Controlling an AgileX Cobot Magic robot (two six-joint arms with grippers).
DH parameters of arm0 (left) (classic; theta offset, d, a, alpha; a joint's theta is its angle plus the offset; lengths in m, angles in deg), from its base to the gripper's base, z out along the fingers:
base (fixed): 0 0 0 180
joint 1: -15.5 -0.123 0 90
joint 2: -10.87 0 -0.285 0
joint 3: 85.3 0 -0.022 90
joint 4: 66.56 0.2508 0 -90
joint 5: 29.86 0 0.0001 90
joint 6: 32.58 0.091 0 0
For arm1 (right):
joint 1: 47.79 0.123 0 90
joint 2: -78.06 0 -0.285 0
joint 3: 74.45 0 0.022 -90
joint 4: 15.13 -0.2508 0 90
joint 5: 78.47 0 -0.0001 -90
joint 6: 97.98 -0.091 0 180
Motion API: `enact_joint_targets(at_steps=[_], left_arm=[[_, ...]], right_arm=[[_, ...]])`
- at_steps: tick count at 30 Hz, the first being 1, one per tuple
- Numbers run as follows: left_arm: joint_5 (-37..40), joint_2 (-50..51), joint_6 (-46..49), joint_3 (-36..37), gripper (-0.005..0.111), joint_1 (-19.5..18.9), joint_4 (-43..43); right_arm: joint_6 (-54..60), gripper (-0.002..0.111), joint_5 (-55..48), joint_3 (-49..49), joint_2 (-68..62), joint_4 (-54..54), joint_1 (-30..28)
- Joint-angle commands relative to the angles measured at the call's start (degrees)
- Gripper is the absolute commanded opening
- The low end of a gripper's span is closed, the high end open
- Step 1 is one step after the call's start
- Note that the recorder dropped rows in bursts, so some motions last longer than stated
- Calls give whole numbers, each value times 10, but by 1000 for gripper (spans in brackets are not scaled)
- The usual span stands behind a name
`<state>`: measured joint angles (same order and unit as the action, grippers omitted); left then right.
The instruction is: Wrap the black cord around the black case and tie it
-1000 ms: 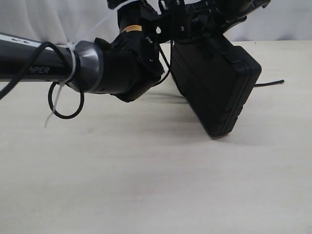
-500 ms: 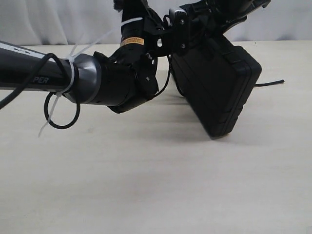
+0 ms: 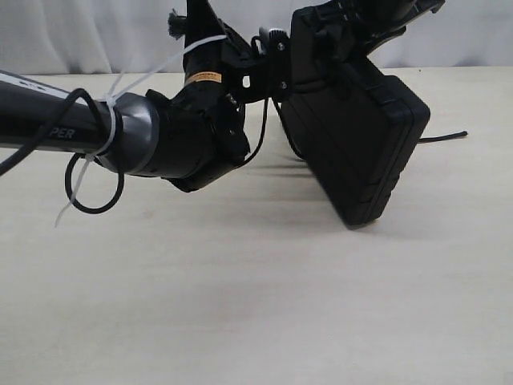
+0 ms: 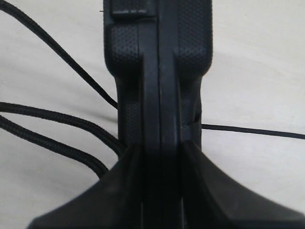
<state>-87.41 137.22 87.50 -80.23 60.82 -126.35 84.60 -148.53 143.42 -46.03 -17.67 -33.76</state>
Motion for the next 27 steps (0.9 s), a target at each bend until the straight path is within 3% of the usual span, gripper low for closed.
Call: enact_joint_targets(at_steps=[1,14,20,27], left_arm=[[-10,-4,-60,0,0,0,20],[44,-3,-167,0,0,9,88],[46,-3,-168,-25,0,9,54],[150,-3,-168,-40,0,30,32]], right_arm=[[4,4,1,0,1,-21,1],[4,4,1,0,1,-34,1],[4,4,1,0,1,-34,1],[4,4,1,0,1,-34,1]])
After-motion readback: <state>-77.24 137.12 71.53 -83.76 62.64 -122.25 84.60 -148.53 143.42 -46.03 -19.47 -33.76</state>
